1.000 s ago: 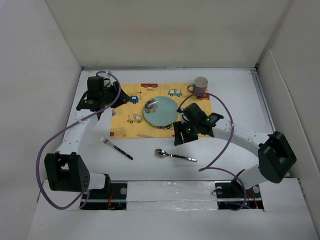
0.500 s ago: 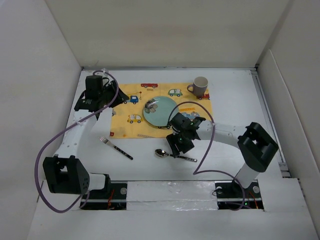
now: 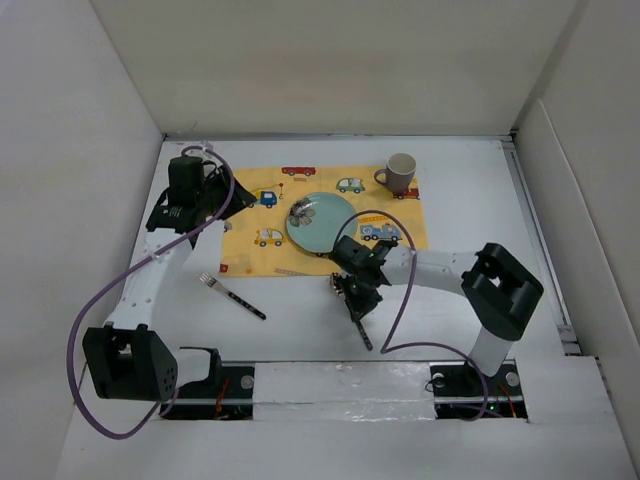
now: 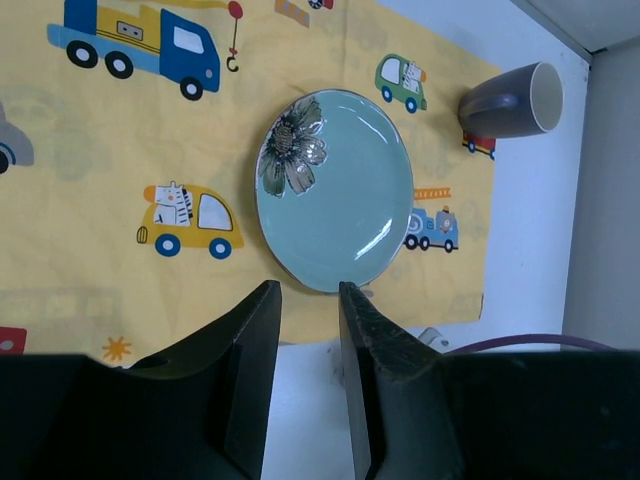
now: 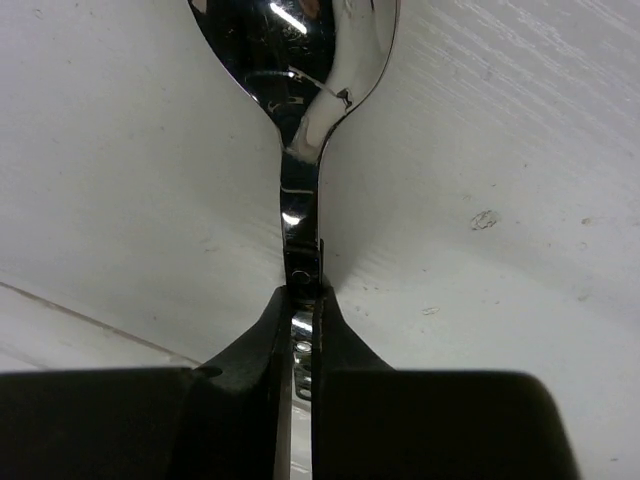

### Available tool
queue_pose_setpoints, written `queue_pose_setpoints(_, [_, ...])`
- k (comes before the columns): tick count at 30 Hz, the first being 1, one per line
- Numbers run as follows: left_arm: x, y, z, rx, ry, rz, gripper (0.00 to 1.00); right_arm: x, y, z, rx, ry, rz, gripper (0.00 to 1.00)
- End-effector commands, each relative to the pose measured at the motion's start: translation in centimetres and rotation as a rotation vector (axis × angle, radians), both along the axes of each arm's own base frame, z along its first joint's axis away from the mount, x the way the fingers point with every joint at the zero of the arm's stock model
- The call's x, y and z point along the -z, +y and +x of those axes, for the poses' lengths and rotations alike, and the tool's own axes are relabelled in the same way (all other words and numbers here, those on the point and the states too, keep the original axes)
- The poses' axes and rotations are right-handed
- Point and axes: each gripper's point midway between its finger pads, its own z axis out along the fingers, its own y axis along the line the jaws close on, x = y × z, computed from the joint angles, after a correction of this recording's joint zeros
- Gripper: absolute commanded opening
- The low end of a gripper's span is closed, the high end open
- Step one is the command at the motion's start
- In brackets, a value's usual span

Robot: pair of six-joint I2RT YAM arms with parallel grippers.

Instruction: Set the dinner table for one person

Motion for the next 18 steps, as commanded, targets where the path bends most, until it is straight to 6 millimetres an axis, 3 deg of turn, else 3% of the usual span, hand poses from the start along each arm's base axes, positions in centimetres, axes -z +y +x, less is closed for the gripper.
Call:
queue_pose_setpoints(1, [-0.9,0.6,0.4,-0.037,-0.046,0.015,0.27,-1.5,1.3,1.1,0.006,-0.059,0.057,0.00])
queue_pose_setpoints(4, [-0.4,1.4,0.4,-0.074,-0.028,0.046,0.27,-4.3,1.9,1.5,-0.015,-0.099,0.114,0.00])
queue_pose_setpoints(5, [-0.5,1.9,0.5,-0.092,-0.027,0.055,0.27,-6.6,2.4,2.5,-0.002,-0.135,0.168,0.00])
queue_pose_setpoints(6, [-0.3,2.2,0.3,-0.105,-0.012,0.064,0.27,-7.7,2.3,2.8,0.005,-0.146,0.182,0.00])
queue_pose_setpoints(8, [-0.4,3.2,0.4,-0.145,-0.008,0.088,0.27,-11.3,2.0,5.4,0.060,-0.213,0.250,0.00])
queue_pose_setpoints(10, [0.0,4.7,0.2,-0.215,0.022,0.120,0.20,-13.1,0.9,7.8,0.121,-0.266,0.269,0.00])
queue_pose_setpoints(11, [0.1,5.3,0.2,-0.240,0.031,0.124,0.17,-13.6,-0.7,10.4,0.194,-0.304,0.266,0.00])
queue_pose_setpoints(13, [0.4,5.6,-0.3,-0.264,0.039,0.125,0.09,-14.2,-1.5,14.3,0.270,-0.347,0.290,0.00])
queue_pose_setpoints(14, [0.4,5.8,-0.5,-0.273,0.040,0.126,0.05,-13.9,-3.0,16.5,0.330,-0.349,0.280,0.00])
queue_pose_setpoints(15, [0.2,5.8,-0.9,-0.281,0.036,0.123,0.00,-13.6,-2.9,18.8,0.356,-0.349,0.268,0.00])
queue_pose_setpoints(18, [2.1,6.5,-2.3,-0.334,0.104,0.130,0.00,-12.8,-4.6,23.4,0.443,-0.372,0.236,0.00])
